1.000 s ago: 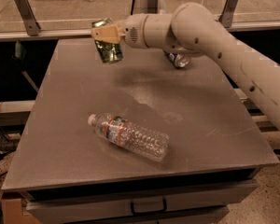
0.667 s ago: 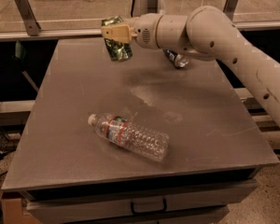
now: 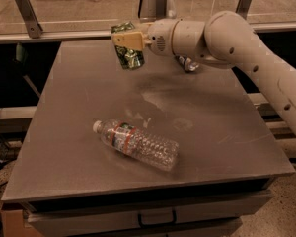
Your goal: Place green can upright
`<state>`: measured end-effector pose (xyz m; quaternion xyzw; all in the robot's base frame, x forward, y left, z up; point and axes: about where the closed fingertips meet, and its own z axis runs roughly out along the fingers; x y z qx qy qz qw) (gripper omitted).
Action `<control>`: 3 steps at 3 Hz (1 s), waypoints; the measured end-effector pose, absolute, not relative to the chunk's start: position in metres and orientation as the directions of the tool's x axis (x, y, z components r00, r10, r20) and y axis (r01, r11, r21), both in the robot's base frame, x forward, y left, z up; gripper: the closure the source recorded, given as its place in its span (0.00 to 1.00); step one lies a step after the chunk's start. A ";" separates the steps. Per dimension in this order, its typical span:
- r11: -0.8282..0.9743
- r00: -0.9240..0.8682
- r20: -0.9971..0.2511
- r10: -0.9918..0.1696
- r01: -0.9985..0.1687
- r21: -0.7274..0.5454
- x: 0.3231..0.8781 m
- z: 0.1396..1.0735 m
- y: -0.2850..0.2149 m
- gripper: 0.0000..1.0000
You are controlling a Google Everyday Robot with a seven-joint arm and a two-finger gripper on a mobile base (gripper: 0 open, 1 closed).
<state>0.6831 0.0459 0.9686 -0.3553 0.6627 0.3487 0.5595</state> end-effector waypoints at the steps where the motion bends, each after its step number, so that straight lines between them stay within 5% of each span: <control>1: 0.463 -0.065 -0.989 -0.131 -0.887 -0.003 0.668 0.966 0.009 1.00; 3: 0.395 -0.033 -0.994 -0.106 -0.918 -0.012 0.626 0.934 -0.049 1.00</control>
Offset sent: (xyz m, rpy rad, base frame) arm -0.0663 -0.1314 -0.0237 -0.0842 -0.1119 0.1267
